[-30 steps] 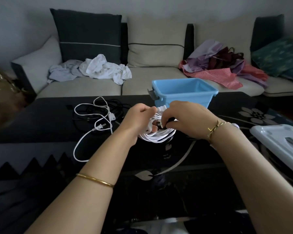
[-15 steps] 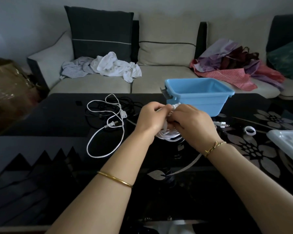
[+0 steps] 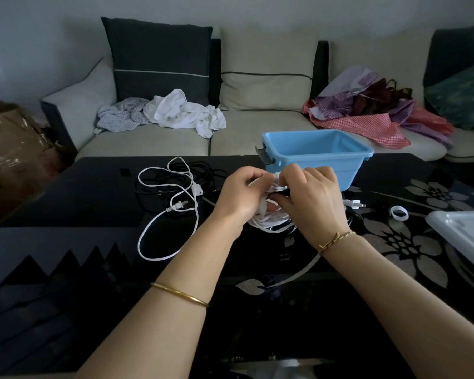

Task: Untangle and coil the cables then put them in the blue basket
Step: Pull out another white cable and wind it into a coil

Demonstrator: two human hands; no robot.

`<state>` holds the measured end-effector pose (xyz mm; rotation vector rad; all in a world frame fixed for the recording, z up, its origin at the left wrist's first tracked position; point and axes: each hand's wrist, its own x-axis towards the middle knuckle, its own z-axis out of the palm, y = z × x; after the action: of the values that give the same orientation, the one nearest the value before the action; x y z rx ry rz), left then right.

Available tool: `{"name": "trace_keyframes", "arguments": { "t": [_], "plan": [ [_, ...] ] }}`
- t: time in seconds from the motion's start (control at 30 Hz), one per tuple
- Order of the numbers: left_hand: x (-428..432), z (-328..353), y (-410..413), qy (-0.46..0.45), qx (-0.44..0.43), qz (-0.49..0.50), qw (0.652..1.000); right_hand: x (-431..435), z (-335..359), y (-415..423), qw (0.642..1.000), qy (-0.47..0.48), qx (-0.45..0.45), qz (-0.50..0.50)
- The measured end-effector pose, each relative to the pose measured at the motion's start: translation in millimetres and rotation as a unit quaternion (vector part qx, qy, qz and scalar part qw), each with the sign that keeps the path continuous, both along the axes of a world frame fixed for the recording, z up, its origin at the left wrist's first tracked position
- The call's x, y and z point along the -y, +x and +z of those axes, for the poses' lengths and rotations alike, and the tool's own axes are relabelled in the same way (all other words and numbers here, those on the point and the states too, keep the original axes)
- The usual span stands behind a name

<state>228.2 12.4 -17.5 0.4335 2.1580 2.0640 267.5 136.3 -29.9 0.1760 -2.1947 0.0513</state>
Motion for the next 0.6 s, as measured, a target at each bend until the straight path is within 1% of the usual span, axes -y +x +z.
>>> {"name": "trace_keyframes", "arguments": {
  "t": [0.1,0.13,0.23,0.3,0.37,0.43,0.53,0.6],
  "plan": [
    [3,0,-1,-0.016,-0.011,0.012,1.000,-1,4,1,0.998,-0.021,0.062,-0.006],
    [3,0,-2,-0.020,-0.014,0.014,1.000,0,5,1,0.997,-0.024,0.071,-0.011],
    [4,1,-2,-0.035,-0.042,0.002,0.999,4,8,2,0.996,-0.012,0.073,-0.051],
    [4,2,1,-0.031,-0.053,0.009,0.998,7,13,6,0.990,0.006,0.104,-0.092],
    [6,2,3,-0.030,-0.066,0.010,0.997,5,14,6,0.985,0.008,0.140,-0.099],
    [6,3,4,-0.036,-0.070,0.001,0.997,6,14,6,0.990,0.006,0.126,-0.056],
    [4,4,4,-0.048,-0.063,-0.007,0.997,8,9,4,0.999,-0.009,0.046,0.021],
    [3,4,5,-0.039,-0.063,-0.011,0.997,7,8,2,0.999,-0.011,0.009,0.043]
  ]
}}
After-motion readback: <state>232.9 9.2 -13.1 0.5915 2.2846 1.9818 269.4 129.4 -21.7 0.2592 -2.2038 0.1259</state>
